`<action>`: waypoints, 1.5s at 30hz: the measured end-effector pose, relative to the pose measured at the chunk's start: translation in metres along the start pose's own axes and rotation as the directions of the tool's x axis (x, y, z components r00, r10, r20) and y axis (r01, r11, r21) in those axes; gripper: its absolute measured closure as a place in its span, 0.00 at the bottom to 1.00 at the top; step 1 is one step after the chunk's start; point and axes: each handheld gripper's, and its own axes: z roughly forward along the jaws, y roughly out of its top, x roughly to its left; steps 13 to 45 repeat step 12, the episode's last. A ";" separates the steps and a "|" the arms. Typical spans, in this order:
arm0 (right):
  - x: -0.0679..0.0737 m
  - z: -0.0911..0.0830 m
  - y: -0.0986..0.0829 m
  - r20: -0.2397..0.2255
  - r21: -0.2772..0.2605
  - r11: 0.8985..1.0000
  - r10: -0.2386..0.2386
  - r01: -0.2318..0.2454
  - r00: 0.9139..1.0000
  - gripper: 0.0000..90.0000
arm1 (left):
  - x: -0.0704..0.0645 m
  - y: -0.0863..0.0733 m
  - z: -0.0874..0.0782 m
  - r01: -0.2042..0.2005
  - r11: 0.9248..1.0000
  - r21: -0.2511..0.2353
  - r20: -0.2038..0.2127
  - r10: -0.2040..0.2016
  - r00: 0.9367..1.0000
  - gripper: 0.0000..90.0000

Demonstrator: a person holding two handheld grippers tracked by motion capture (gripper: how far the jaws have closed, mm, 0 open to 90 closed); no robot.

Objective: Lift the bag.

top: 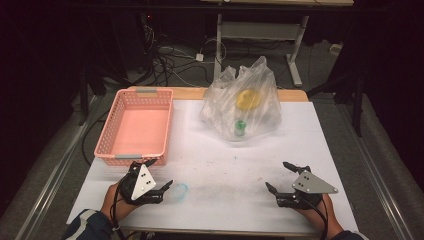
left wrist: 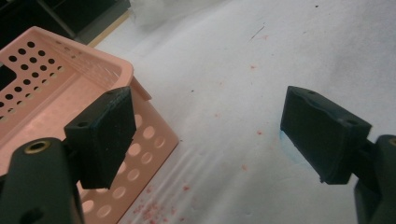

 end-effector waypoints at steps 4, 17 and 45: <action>-0.001 0.000 0.001 0.005 0.000 1.000 -0.004 0.004 1.000 0.19 | 0.000 0.001 0.003 -0.006 1.000 0.007 0.003 0.006 1.000 0.20; 0.001 0.001 0.002 0.001 0.007 1.000 -0.014 0.014 1.000 0.19 | -0.002 0.003 0.004 -0.028 1.000 0.009 0.006 0.028 1.000 0.20; 0.001 0.001 0.002 0.001 0.007 1.000 -0.014 0.014 1.000 0.19 | -0.002 0.003 0.004 -0.028 1.000 0.009 0.006 0.028 1.000 0.20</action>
